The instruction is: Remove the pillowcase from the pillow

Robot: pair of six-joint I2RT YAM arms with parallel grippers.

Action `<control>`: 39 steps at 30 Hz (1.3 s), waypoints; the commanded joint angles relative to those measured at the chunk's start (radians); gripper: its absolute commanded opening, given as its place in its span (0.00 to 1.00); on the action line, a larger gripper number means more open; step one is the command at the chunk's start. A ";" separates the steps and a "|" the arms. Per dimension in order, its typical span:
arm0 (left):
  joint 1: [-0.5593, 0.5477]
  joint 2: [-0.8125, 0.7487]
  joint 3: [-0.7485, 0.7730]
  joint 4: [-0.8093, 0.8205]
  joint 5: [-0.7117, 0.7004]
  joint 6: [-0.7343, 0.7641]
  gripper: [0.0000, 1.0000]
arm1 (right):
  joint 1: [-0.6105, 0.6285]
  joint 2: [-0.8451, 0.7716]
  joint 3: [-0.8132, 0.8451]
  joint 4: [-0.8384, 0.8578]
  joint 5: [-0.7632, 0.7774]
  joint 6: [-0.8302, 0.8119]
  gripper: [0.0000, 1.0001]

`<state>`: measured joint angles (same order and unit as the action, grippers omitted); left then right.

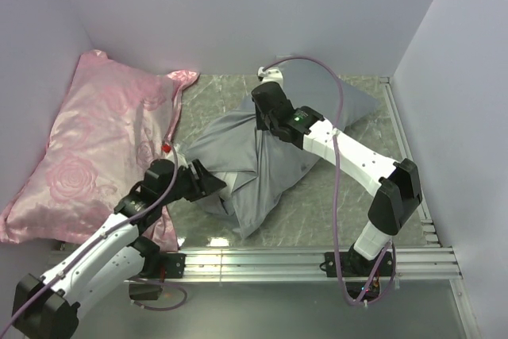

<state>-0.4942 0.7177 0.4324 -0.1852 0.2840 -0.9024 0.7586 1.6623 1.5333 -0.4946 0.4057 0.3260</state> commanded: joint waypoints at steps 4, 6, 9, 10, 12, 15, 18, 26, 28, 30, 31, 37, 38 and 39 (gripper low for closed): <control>-0.084 0.043 -0.020 0.174 -0.068 -0.061 0.84 | -0.033 -0.015 0.022 0.047 0.035 0.019 0.00; -0.101 0.074 -0.021 0.178 -0.120 -0.064 0.91 | -0.036 -0.024 0.013 0.045 0.035 0.025 0.00; -0.107 0.103 -0.052 0.246 -0.163 -0.087 0.93 | -0.042 -0.048 -0.018 0.056 0.031 0.030 0.00; -0.107 0.103 -0.063 0.286 -0.163 -0.098 0.94 | -0.044 -0.055 -0.031 0.057 0.035 0.030 0.00; -0.107 0.089 -0.083 0.319 -0.146 -0.116 0.93 | -0.048 -0.073 -0.045 0.056 0.042 0.030 0.00; -0.109 0.057 -0.061 0.281 -0.140 -0.112 0.90 | -0.061 -0.098 -0.078 0.067 0.035 0.031 0.00; -0.109 0.011 -0.006 0.143 -0.147 -0.093 0.82 | -0.064 -0.107 -0.097 0.070 0.031 0.031 0.00; -0.110 -0.080 0.049 0.073 -0.137 -0.136 0.83 | -0.065 -0.116 -0.110 0.073 0.035 0.033 0.00; -0.113 -0.037 0.028 0.157 -0.106 -0.162 0.83 | -0.067 -0.118 -0.110 0.070 0.036 0.035 0.00; -0.125 -0.014 0.006 0.228 -0.103 -0.202 0.85 | -0.070 -0.118 -0.110 0.068 0.038 0.035 0.00; -0.147 0.002 -0.012 0.272 -0.112 -0.211 0.85 | -0.070 -0.116 -0.105 0.065 0.039 0.035 0.00; -0.208 -0.029 -0.134 0.329 -0.216 -0.282 0.86 | -0.074 -0.121 -0.110 0.062 0.039 0.038 0.00; -0.210 -0.037 -0.152 0.328 -0.223 -0.291 0.86 | -0.076 -0.122 -0.110 0.060 0.041 0.038 0.00; -0.211 -0.043 -0.167 0.325 -0.241 -0.306 0.87 | -0.077 -0.124 -0.108 0.059 0.041 0.039 0.00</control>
<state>-0.6952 0.7017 0.3061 0.0685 0.1028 -1.1473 0.7105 1.5917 1.4311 -0.4580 0.3904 0.3622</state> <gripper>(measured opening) 0.861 0.007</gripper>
